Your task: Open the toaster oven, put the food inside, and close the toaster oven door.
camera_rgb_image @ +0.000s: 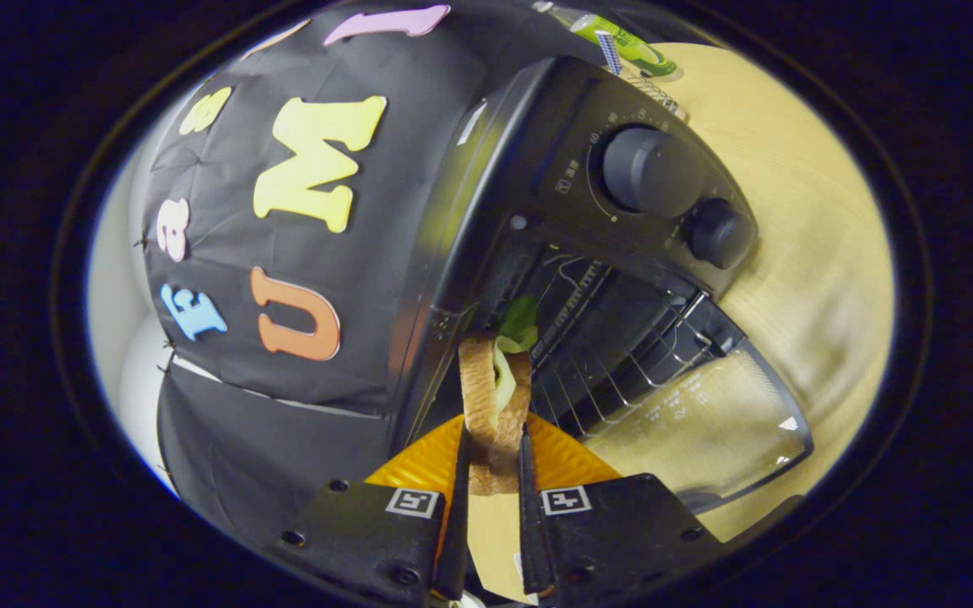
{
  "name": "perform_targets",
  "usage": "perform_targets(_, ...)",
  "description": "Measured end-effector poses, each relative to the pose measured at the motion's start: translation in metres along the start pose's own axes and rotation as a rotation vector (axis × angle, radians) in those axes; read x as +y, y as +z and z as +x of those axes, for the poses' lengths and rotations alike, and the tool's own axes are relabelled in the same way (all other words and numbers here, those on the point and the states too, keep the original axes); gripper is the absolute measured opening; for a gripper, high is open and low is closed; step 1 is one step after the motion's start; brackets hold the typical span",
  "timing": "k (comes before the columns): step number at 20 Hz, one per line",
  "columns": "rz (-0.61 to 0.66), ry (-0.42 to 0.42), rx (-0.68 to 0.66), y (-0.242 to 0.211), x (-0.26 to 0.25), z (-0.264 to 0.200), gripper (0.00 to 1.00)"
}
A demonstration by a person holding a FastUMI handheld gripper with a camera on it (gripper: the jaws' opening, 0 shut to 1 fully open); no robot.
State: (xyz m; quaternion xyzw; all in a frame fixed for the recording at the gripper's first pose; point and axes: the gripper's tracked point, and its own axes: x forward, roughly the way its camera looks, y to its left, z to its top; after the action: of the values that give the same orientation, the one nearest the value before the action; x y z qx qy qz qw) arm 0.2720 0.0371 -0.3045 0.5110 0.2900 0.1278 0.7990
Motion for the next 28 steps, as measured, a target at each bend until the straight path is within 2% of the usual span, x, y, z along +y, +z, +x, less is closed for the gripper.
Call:
perform_targets(6,0.092,0.009,-0.122,0.014,-0.009,0.028,0.31)
perform_targets(10,0.089,0.012,-0.109,0.002,-0.007,0.041,0.32)
perform_targets(13,0.046,-0.028,-0.086,-0.008,-0.013,0.043,0.4)
perform_targets(16,-0.04,-0.077,-0.033,-0.023,-0.018,0.044,0.5)
perform_targets(19,-0.157,-0.128,0.015,-0.042,-0.018,0.038,0.71)
perform_targets(22,-0.263,-0.193,0.052,-0.058,-0.019,0.023,0.77)
perform_targets(24,-0.317,-0.199,0.056,-0.07,-0.013,0.01,0.82)
perform_targets(28,-0.513,-0.257,0.04,-0.081,-0.001,-0.034,0.97)
